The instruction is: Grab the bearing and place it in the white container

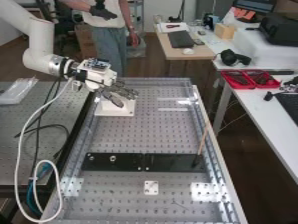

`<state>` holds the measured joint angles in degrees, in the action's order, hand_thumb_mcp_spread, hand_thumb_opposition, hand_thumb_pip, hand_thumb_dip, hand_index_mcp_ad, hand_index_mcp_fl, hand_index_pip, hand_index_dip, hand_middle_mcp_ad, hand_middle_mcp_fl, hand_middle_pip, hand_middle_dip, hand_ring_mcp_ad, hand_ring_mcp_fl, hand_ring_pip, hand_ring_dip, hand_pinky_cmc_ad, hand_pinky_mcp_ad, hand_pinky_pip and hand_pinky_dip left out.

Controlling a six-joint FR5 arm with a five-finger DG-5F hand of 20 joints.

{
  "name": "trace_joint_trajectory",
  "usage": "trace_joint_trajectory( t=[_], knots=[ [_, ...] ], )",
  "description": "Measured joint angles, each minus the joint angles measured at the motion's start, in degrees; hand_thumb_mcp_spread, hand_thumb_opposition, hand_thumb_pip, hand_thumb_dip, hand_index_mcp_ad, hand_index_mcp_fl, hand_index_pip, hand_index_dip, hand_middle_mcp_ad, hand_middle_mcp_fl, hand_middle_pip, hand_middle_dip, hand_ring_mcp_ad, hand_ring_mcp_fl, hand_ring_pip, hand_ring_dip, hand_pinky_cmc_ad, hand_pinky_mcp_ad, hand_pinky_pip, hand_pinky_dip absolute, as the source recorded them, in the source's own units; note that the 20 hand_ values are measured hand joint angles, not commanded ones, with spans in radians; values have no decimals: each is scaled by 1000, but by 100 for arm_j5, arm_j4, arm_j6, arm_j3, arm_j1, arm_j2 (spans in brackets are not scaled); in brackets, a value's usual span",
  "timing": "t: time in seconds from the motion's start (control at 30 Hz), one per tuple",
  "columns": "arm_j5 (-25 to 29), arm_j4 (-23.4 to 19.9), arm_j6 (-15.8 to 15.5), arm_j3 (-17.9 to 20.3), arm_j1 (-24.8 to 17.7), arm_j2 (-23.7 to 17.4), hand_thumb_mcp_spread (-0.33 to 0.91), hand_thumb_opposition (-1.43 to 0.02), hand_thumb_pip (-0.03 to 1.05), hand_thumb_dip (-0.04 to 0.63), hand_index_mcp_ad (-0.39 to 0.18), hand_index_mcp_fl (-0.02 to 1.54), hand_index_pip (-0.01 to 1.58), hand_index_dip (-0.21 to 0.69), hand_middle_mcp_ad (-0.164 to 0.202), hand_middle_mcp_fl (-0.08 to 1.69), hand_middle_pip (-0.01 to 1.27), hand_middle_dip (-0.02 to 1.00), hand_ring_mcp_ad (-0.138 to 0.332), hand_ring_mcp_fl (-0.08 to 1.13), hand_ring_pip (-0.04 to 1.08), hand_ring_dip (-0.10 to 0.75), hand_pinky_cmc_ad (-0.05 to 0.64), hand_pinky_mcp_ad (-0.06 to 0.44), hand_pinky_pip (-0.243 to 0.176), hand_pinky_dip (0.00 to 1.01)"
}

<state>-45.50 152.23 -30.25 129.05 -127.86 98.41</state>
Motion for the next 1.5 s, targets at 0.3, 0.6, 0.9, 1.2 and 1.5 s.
trace_joint_trajectory(
  t=[0.3, 0.6, 0.9, 1.2, 1.5],
  knots=[
    [-534, -11, -403, -120, 544, -426, 272, -775, 648, 264, -106, 10, 726, 166, 51, 0, 117, 215, 113, 2, 66, 103, 377, 295, -75, 353],
    [-1851, 141, -1091, -795, 1487, -978, 222, -757, 607, 222, -112, 16, 510, 164, 45, 3, 120, 215, 113, 2, 66, 103, 379, 293, -93, 393],
    [-2827, 352, -1454, -1491, 2391, -1275, 222, -742, 579, 204, -87, 45, 264, 168, 51, 3, 120, 215, 120, 0, 79, 103, 380, 297, -96, 403],
    [-3250, 727, -1520, -1942, 2867, -1138, 223, -742, 569, 202, -87, 110, 164, 202, 51, 2, 120, 215, 126, 0, 79, 103, 379, 298, -96, 403],
    [-3444, 945, -1523, -2224, 3018, -933, 225, -742, 569, 202, -89, 119, 133, 223, 51, 2, 120, 215, 126, 0, 79, 103, 396, 298, -96, 403]
  ],
)
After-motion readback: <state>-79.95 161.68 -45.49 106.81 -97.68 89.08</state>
